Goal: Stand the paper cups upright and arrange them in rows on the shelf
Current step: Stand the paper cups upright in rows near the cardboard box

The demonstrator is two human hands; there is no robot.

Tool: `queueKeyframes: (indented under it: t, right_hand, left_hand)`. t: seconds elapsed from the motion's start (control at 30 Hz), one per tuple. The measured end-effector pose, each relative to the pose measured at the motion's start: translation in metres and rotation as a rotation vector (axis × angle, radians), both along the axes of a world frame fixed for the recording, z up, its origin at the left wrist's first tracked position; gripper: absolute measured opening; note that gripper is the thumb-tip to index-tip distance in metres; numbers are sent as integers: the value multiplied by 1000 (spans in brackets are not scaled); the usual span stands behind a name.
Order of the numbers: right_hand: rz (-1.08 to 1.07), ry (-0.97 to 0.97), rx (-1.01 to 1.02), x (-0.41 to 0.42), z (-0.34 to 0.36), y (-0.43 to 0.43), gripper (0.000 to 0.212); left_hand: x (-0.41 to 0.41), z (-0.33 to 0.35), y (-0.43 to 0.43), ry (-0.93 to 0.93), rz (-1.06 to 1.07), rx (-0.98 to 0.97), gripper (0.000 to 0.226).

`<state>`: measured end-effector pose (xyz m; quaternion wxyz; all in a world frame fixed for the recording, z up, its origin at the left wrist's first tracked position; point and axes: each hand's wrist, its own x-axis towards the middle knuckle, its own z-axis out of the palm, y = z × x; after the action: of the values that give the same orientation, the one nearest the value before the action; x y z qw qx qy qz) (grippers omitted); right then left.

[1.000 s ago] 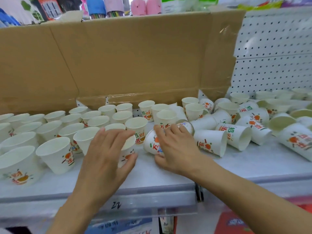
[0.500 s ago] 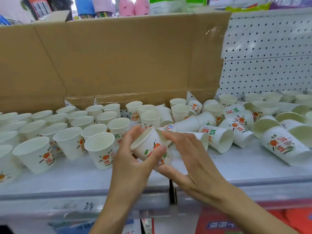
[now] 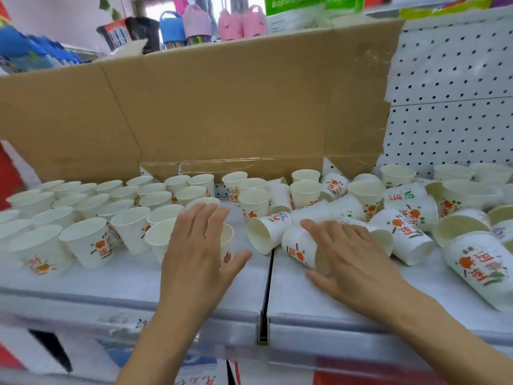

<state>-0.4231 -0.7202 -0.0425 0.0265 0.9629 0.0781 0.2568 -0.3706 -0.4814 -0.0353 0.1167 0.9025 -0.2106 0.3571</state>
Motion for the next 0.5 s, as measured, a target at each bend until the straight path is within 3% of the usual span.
queueKeyframes:
  t: [0.07,0.2,0.33,0.5]
  right_hand:
    - [36,52,69,-6,7,0,75]
    - [78,130,248,-28,36,-10,57]
    - [84,232,247,-45,67,-29,62]
    - [127,407,144,-47,75,-44,59]
  left_hand:
    - [-10,4,-19,-48,-133,-23,64]
    - [-8,-3,-65,127,-315,-125,64]
    - [16,-15,-82,250,-192,-135,76]
    - [29,-19,-84,291,-77,-84,69]
